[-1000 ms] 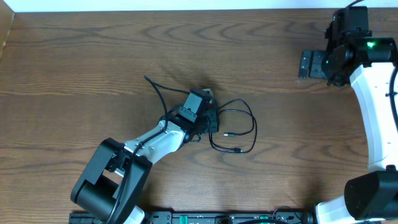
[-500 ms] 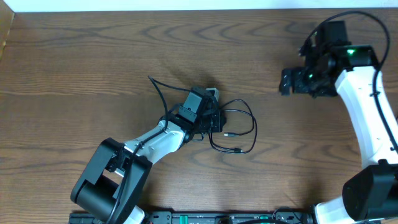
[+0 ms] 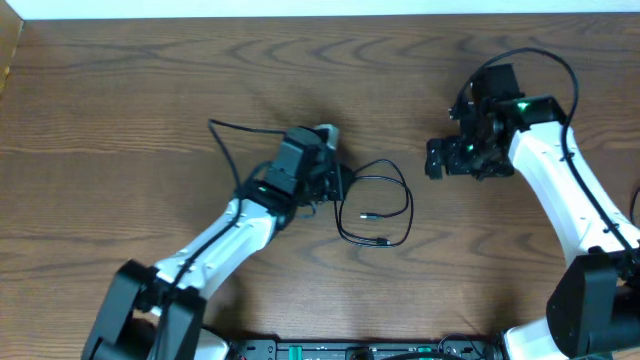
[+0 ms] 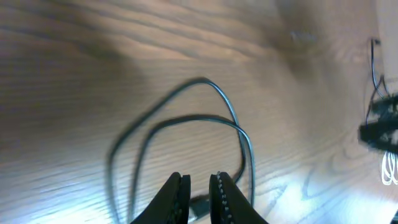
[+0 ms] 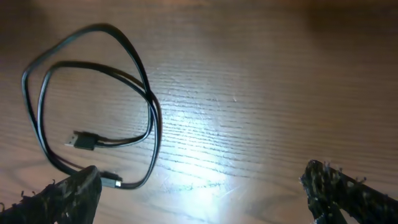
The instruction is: Untangle cables
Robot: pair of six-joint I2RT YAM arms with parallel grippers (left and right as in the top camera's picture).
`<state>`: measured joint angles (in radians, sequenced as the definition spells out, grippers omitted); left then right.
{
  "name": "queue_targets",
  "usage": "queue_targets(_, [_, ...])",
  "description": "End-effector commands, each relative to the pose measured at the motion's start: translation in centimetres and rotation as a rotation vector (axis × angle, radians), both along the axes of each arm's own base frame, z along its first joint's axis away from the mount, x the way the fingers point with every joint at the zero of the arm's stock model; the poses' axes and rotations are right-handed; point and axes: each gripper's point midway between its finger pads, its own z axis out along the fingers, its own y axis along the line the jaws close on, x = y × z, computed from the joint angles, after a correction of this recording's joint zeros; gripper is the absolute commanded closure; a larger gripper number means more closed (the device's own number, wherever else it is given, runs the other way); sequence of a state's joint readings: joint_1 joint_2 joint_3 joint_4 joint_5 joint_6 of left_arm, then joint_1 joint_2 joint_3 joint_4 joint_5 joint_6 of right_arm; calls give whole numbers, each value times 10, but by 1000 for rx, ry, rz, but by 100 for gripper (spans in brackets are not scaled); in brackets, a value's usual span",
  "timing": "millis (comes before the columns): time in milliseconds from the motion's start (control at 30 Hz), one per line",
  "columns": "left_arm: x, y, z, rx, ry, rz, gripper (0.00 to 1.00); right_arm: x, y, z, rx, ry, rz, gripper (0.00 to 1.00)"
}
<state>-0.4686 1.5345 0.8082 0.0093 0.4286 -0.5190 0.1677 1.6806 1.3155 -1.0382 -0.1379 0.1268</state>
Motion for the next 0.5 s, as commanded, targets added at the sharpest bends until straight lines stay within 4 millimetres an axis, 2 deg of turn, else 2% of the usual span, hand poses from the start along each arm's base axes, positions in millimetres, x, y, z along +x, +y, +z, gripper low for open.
queue_targets(0, [4, 24, 6, 13, -1, 38, 83, -10, 14, -14, 47, 32, 8, 1])
queue_targets(100, [6, 42, 5, 28, 22, 78, 83, -15, 29, -23, 103, 39, 35, 1])
queue_targets(200, [7, 52, 6, 31, 34, 105, 83, -18, 35, -31, 108, 39, 35, 1])
queue_targets(467, [-3, 39, 15, -32, 24, -7, 83, -23, 44, -48, 129, 32, 23, 1])
